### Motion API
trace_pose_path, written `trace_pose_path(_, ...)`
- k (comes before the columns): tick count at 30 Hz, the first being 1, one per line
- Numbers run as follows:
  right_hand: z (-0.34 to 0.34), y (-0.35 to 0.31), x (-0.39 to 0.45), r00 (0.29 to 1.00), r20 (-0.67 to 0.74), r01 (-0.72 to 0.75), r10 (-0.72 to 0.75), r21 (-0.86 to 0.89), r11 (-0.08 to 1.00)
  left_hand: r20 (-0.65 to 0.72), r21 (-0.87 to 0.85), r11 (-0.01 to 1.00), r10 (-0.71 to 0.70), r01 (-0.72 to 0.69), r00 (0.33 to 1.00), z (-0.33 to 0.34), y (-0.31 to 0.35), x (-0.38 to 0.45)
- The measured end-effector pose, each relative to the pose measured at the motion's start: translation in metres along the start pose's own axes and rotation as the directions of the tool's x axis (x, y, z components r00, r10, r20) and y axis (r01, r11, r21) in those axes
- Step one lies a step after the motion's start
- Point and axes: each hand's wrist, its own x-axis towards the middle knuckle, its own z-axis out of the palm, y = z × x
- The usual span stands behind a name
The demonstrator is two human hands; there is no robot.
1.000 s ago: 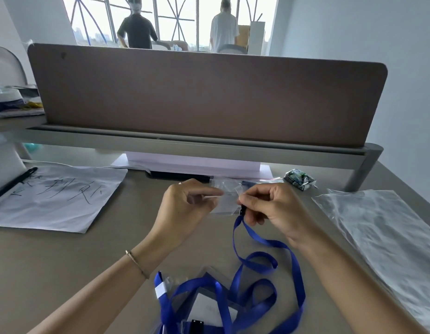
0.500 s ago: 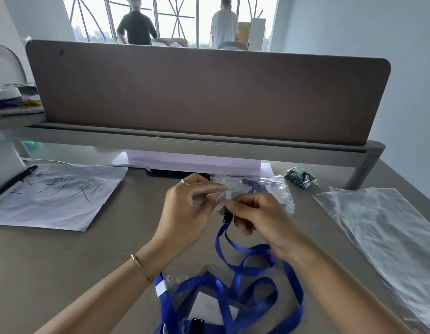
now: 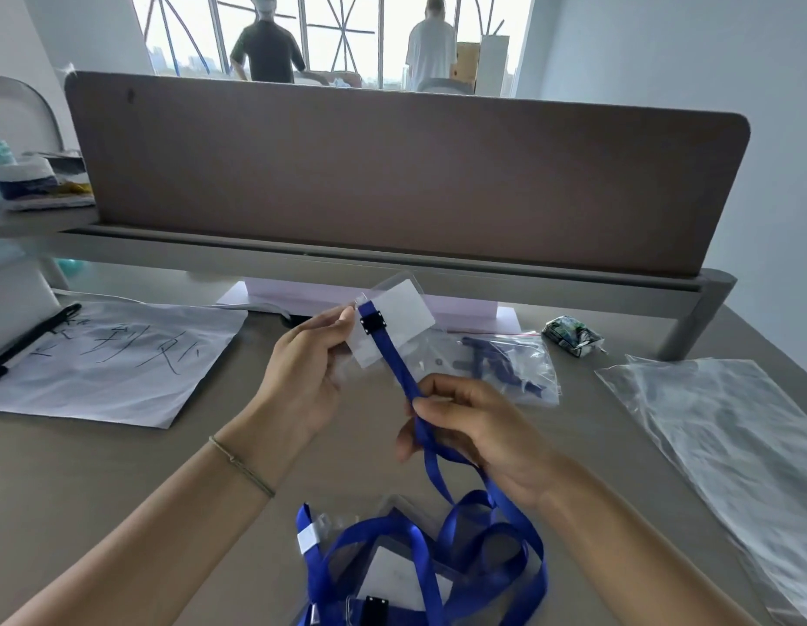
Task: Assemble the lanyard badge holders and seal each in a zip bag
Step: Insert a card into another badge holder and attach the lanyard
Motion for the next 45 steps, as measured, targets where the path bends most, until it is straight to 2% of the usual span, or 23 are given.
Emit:
trace_pose_path(3,0.000,0.006,0.002,0.997,0.073,0.001,-0.003,0.039,0.999,0.056,0.001,1.000,0.016,-0.016,0.998,0.002,0.003,0.000)
trace_pose_path(6,0.000,0.008,0.004,0.997,0.075,0.010,-0.008,-0.017,1.000,0.105,-0.033,0.999,0.015,-0.011,0.994,0.004,0.009,-0.002)
trace_pose_path(8,-0.002,0.010,0.005,0.997,0.078,0.003,-0.004,0.013,1.000,0.126,-0.050,0.999,0.002,0.005,0.992,0.003,0.014,-0.001)
trace_pose_path(11,-0.006,0.014,0.007,0.993,0.112,-0.035,0.027,0.071,0.997,0.167,-0.114,0.992,-0.035,0.054,0.985,0.002,0.020,-0.002)
trace_pose_path(14,-0.014,0.015,0.006,0.978,0.199,-0.090,0.065,0.118,0.989,0.280,-0.134,0.977,-0.123,0.166,0.952,0.002,0.023,-0.005)
trace_pose_path(18,-0.028,0.011,0.000,0.911,0.400,-0.172,0.103,0.142,0.975,0.438,0.085,0.961,-0.273,0.263,0.856,0.003,0.022,-0.014)
trace_pose_path(20,-0.035,0.006,-0.004,0.872,0.474,-0.201,0.119,0.125,0.972,0.541,0.278,0.932,-0.352,0.232,0.764,0.002,0.022,-0.019)
trace_pose_path(22,-0.039,-0.001,-0.008,0.871,0.467,-0.227,0.150,0.112,0.968,0.620,0.471,0.868,-0.453,0.158,0.641,0.002,0.022,-0.023)
trace_pose_path(23,-0.040,-0.003,-0.009,0.886,0.427,-0.240,0.179,0.093,0.966,0.627,0.543,0.832,-0.493,0.115,0.604,0.003,0.022,-0.024)
trace_pose_path(24,-0.042,-0.006,-0.009,0.904,0.371,-0.254,0.211,0.070,0.965,0.614,0.605,0.794,-0.517,0.065,0.596,0.004,0.022,-0.025)
trace_pose_path(26,-0.044,-0.011,-0.009,0.935,0.254,-0.267,0.249,0.039,0.963,0.555,0.722,0.687,-0.514,-0.073,0.654,0.009,0.024,-0.029)
trace_pose_path(30,-0.047,-0.021,-0.007,0.963,0.127,-0.246,0.238,0.050,0.968,0.480,0.862,0.354,-0.339,-0.363,0.809,0.014,0.025,-0.035)
trace_pose_path(33,-0.041,-0.028,-0.008,0.971,0.089,-0.225,0.222,0.028,0.974,0.455,0.876,0.257,-0.160,-0.408,0.876,0.013,0.024,-0.034)
trace_pose_path(36,-0.032,-0.033,-0.009,0.978,0.060,-0.203,0.202,0.018,0.979,0.460,0.877,0.146,0.020,-0.458,0.888,0.012,0.017,-0.031)
trace_pose_path(39,-0.021,-0.037,-0.010,0.981,0.081,-0.176,0.176,-0.005,0.984,0.466,0.871,0.042,0.250,-0.490,0.849,0.011,0.010,-0.028)
trace_pose_path(41,-0.014,-0.039,-0.012,0.979,0.115,-0.167,0.167,-0.009,0.986,0.459,0.860,0.038,0.377,-0.508,0.805,0.011,0.009,-0.026)
trace_pose_path(42,-0.010,-0.040,-0.013,0.977,0.134,-0.168,0.168,-0.011,0.986,0.441,0.853,0.074,0.426,-0.517,0.790,0.011,0.010,-0.025)
trace_pose_path(45,-0.001,-0.038,-0.014,0.967,0.187,-0.173,0.174,-0.019,0.985,0.326,0.797,0.307,0.505,-0.520,0.799,0.012,0.014,-0.025)
